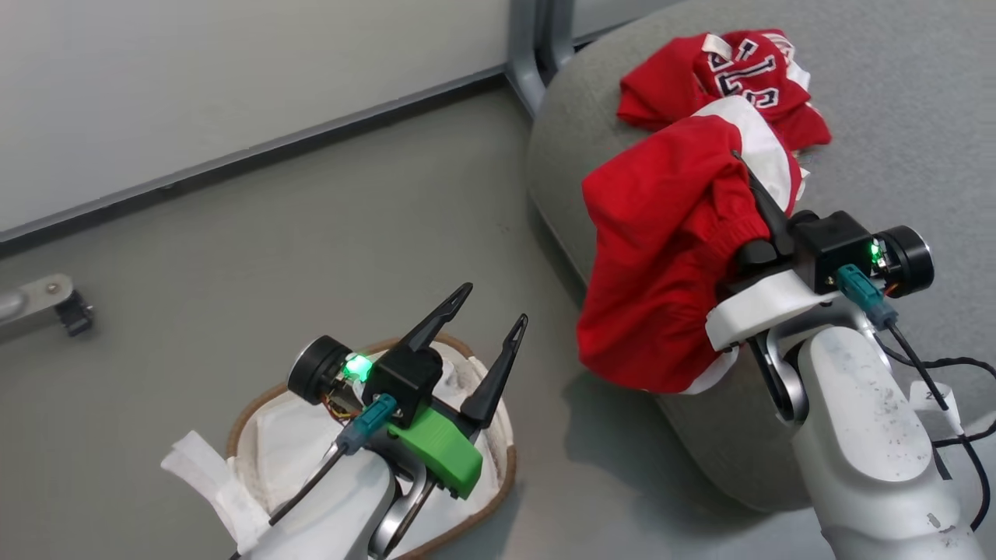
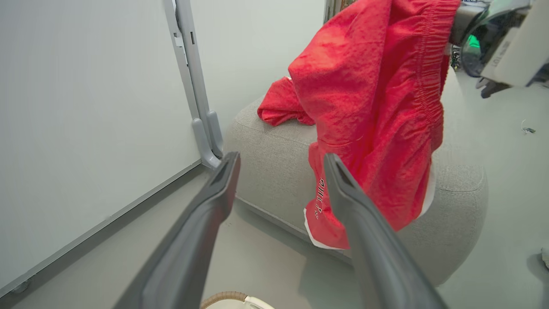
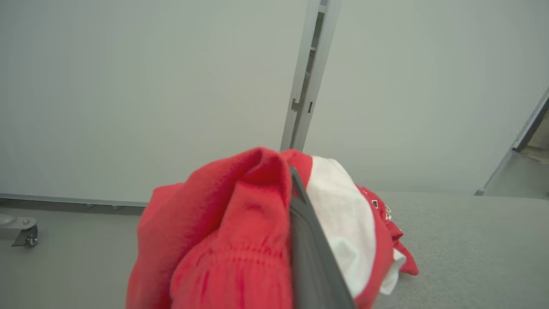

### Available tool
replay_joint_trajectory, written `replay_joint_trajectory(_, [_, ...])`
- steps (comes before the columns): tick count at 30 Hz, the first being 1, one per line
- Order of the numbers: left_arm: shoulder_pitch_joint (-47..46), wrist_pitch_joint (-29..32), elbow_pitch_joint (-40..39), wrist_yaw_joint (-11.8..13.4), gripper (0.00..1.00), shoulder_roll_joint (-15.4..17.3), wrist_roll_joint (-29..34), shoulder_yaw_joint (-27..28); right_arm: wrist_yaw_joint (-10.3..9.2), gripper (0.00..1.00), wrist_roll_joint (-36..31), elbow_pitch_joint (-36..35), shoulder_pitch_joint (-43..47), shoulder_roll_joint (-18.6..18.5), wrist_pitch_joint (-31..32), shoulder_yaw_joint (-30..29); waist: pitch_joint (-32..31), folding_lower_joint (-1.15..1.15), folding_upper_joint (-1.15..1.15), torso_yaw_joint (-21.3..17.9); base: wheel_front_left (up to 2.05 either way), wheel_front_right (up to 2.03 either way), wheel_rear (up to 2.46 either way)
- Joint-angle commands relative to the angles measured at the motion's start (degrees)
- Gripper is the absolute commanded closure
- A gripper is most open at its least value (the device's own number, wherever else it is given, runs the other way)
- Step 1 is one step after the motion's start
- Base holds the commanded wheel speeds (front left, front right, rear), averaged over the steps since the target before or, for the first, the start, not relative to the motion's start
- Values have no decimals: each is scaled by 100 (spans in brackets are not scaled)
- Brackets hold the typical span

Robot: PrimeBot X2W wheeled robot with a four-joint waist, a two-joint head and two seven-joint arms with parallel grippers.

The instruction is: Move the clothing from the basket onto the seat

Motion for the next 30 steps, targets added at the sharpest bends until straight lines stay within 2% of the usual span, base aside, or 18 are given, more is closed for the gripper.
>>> replay_joint_trajectory(1, [-131, 15, 26, -4, 0, 30, 72, -15, -8, 100, 53, -7, -33, -9, -14, -26, 506, 0, 0, -667, 0, 0, 0])
replay_joint_trajectory(5, [-230, 55, 33, -20, 0, 44, 122, -64, -8, 100, 121, 16, -42, -8, -14, -127, 680, 0, 0, -830, 0, 0, 0])
replay_joint_trajectory(9, [-329, 91, -5, -11, 0, 78, 165, -120, -8, 100, 168, -8, -113, -9, -14, -275, 833, 0, 0, -831, 0, 0, 0])
replay_joint_trajectory(17, [-461, 193, -193, 42, 0, 143, 281, -205, -8, 100, -114, 141, -813, -110, -15, -878, 1159, 0, 0, -474, 0, 0, 0])
replay_joint_trajectory(24, [-574, 214, -475, 90, 0, 200, 428, -289, -8, 100, -412, 416, -2081, -797, -15, -1287, 1574, 0, 0, 80, 0, 0, 0])
replay_joint_trajectory(30, [-677, 336, -777, 111, 0, 243, 538, -413, -8, 100, -539, 698, -3178, -1576, 174, -1752, 2036, 0, 0, 508, 0, 0, 0])
